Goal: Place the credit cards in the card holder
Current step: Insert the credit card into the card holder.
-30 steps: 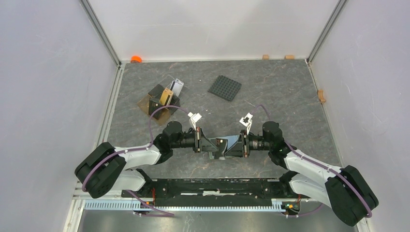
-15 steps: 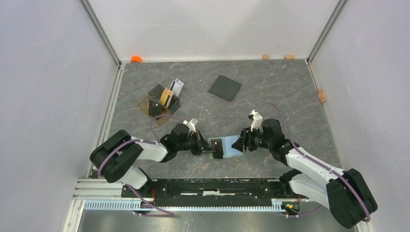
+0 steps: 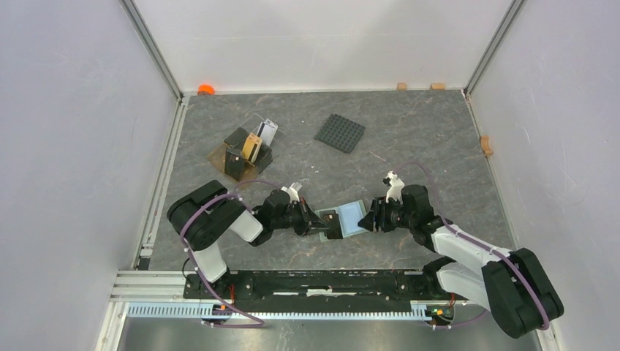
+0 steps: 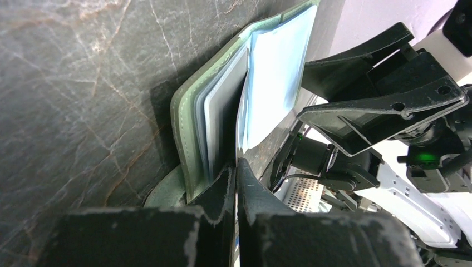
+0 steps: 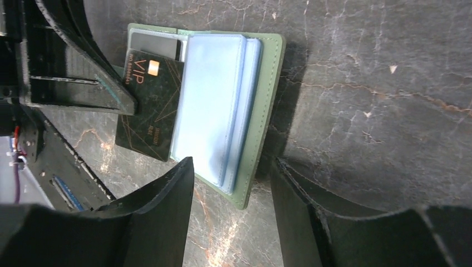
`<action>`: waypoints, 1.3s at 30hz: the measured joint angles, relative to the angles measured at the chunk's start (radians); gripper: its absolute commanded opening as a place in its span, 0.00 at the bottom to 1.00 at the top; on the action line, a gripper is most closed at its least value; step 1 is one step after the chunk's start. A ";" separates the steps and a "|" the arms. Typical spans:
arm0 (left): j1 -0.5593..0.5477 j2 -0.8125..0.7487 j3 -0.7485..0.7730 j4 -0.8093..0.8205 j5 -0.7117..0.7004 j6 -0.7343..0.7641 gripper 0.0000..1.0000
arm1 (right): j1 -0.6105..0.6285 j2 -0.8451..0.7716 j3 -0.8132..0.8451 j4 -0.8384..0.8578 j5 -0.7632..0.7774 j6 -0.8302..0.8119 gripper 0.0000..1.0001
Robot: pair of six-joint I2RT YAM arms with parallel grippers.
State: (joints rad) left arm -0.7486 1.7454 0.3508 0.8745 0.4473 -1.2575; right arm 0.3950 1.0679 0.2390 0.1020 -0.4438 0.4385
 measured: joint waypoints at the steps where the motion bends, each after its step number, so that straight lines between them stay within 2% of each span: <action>1: 0.000 0.013 0.000 0.020 0.001 -0.006 0.02 | -0.003 0.008 -0.008 0.025 -0.014 0.007 0.55; 3: 0.000 0.027 0.000 0.043 0.003 -0.014 0.02 | -0.005 0.021 -0.026 0.073 -0.040 0.024 0.49; 10: 0.000 0.044 -0.006 0.087 0.005 -0.029 0.02 | -0.013 0.067 -0.060 0.151 -0.072 0.070 0.14; 15: 0.000 0.056 -0.012 0.120 0.004 -0.037 0.02 | -0.014 0.083 -0.062 0.154 -0.068 0.085 0.03; 18: 0.000 0.070 -0.015 0.145 0.005 -0.046 0.02 | -0.017 0.095 -0.062 0.162 -0.070 0.090 0.00; 39: 0.006 0.135 -0.019 0.297 0.034 -0.076 0.02 | -0.019 0.096 -0.062 0.166 -0.065 0.092 0.00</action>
State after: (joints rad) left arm -0.7422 1.8805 0.3313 1.1713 0.4808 -1.3331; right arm 0.3763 1.1641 0.1772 0.2680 -0.5087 0.5301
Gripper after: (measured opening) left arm 0.035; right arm 0.035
